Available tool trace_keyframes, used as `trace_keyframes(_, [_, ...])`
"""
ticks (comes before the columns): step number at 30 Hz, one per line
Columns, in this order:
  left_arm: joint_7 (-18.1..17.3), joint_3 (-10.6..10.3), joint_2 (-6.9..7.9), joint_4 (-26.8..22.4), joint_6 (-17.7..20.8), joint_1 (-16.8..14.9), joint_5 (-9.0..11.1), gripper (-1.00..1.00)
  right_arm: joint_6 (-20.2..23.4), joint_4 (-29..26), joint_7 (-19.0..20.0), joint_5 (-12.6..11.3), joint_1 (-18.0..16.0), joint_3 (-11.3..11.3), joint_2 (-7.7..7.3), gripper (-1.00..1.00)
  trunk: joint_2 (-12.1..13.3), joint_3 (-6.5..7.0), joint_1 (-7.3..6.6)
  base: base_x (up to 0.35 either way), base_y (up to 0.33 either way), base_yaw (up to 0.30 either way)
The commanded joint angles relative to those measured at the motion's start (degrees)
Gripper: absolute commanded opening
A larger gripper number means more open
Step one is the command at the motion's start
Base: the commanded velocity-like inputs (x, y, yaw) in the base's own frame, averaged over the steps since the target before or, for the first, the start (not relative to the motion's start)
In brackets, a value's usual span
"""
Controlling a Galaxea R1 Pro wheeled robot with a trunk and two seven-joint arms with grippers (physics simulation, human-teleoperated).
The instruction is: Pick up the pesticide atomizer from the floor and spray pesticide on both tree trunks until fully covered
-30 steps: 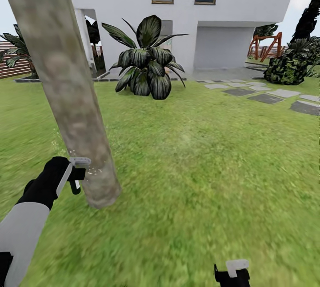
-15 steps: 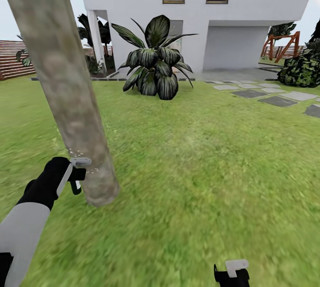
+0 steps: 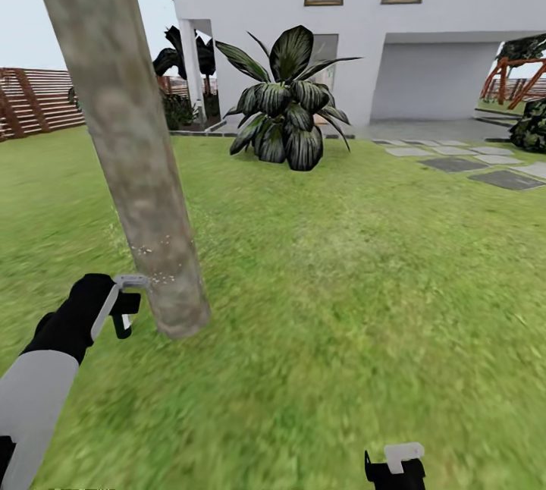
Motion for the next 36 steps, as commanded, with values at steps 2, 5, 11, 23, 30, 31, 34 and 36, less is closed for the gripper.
trace_keyframes(2, [0.03, -0.07, -0.5, 0.35, 0.06, -0.02, 0.0, -1.0, 0.01, 0.04, -0.52, 0.56, -0.03, 0.14, 0.0, 1.0, -0.02, -0.05, 0.01, 0.234, -0.118, 0.276])
trace_keyframes(5, [0.03, -0.05, -0.92, 1.18, -0.17, -0.01, 0.23, -1.0, 0.01, 0.04, -0.52, 0.56, -0.03, 0.13, 0.0, 1.0, -0.02, -0.05, 0.01, 0.281, -0.094, 0.276])
trace_keyframes(11, [0.02, 0.04, -0.93, 2.26, -0.35, 1.24, 0.05, -1.0, 0.01, 0.04, -0.52, 0.56, -0.03, 0.11, 0.0, 1.0, -0.02, -0.05, 0.01, 0.224, -0.019, 0.147])
trace_keyframes(23, [-0.09, -0.07, -2.14, 2.48, -1.5, 4.72, 0.34, -1.0, 0.01, 0.04, -0.61, 0.56, -0.03, 0.11, -0.17, 1.0, -0.02, -0.05, 0.01, 0.132, -0.065, 0.002])
trace_keyframes(30, [0.06, -0.04, -2.54, 2.26, -1.43, 3.97, 0.3, -1.0, 0.01, 0.04, -0.59, 0.56, -0.03, 0.11, -0.18, 1.0, -0.02, -0.05, 0.01, 0.046, -0.259, 0.0])
trace_keyframes(31, [0.13, -0.04, -2.55, 2.26, -1.43, 3.88, 0.3, -1.0, 0.01, 0.04, -0.56, 0.56, -0.03, 0.11, -0.18, 1.0, -0.02, -0.05, 0.01, 0.001, -0.275, 0.0])
trace_keyframes(34, [0.15, -0.11, -2.61, 2.13, -1.43, 3.58, 0.29, -1.0, 0.01, 0.04, -0.6, 0.56, -0.03, 0.11, -0.18, 1.0, -0.02, -0.05, 0.01, 0.0, -0.275, 0.0])
trace_keyframes(36, [0.28, -0.12, -2.66, 0.9, -1.25, 3.2, 0.29, -1.0, 0.01, 0.04, -0.58, 0.56, -0.03, 0.11, -0.18, 1.0, -0.02, -0.05, 0.01, 0.0, -0.275, 0.0])
